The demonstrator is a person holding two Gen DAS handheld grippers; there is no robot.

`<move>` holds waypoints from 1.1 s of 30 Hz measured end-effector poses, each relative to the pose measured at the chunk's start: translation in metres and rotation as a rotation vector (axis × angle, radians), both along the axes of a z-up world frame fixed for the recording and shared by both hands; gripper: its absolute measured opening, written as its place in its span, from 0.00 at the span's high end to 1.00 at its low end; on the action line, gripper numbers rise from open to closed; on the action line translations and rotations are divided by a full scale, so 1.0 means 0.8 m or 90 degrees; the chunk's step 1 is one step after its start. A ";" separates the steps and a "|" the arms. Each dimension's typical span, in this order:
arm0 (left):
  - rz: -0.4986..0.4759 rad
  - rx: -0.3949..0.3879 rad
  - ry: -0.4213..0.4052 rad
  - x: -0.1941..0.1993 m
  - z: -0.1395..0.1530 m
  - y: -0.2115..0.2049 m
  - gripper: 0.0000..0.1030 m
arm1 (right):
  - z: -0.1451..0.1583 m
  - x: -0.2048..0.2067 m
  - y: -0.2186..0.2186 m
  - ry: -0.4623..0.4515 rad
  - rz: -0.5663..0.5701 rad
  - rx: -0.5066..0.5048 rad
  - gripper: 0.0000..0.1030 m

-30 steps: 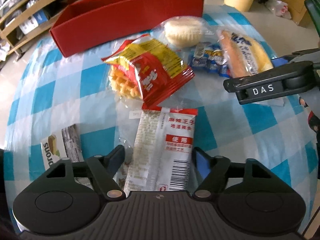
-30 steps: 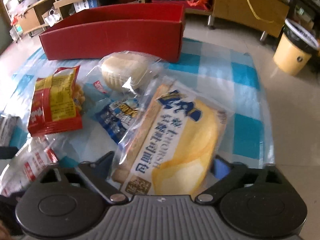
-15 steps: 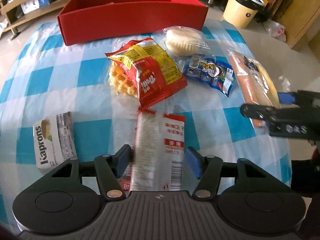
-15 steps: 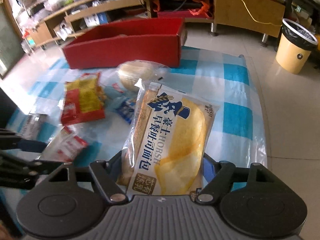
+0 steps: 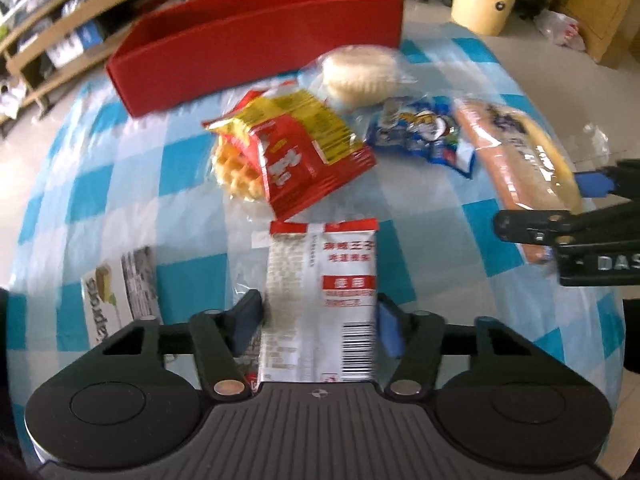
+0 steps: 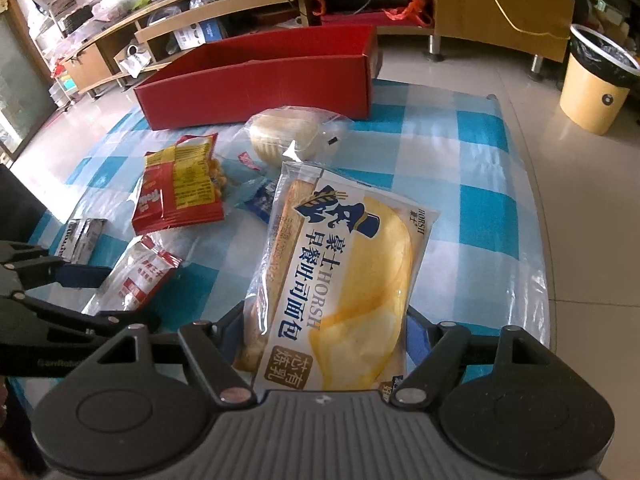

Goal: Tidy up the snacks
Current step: 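Grasp spicy strip packet with left tool while right tool grasps HORSH bread bag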

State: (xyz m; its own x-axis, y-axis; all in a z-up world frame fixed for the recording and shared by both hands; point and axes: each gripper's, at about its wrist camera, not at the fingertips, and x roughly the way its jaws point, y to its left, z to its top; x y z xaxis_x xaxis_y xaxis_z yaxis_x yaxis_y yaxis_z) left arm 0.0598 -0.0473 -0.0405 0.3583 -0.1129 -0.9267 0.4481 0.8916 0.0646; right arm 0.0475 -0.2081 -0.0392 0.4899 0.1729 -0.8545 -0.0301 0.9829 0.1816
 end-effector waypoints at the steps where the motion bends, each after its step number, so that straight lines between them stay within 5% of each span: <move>1: 0.000 -0.008 0.002 0.001 0.002 0.000 0.42 | 0.000 0.000 0.000 -0.001 0.001 0.000 0.27; 10: 0.050 -0.121 0.068 0.010 0.008 0.023 0.44 | 0.001 0.002 -0.004 -0.003 -0.004 0.008 0.27; 15: 0.047 -0.130 0.077 0.008 0.007 0.020 0.43 | 0.002 0.002 -0.002 -0.004 0.001 0.011 0.27; 18: 0.034 -0.129 0.078 0.002 0.006 0.014 0.23 | 0.001 0.002 -0.004 -0.001 0.000 0.012 0.27; 25: -0.002 -0.085 0.054 -0.006 -0.003 -0.010 0.09 | 0.000 0.004 -0.007 0.005 -0.006 0.011 0.27; 29: 0.005 -0.045 0.028 -0.016 -0.003 -0.023 0.12 | 0.000 0.004 -0.010 0.007 -0.010 0.014 0.27; 33: 0.039 -0.086 0.052 -0.029 0.000 -0.025 0.15 | 0.006 0.004 -0.015 -0.006 -0.012 0.021 0.27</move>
State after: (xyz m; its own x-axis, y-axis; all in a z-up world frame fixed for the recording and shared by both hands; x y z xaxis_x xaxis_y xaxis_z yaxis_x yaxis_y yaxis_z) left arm 0.0367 -0.0671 -0.0406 0.2928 -0.2185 -0.9309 0.3917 0.9155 -0.0916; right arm 0.0503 -0.2204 -0.0341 0.5010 0.1919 -0.8439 -0.0139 0.9768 0.2139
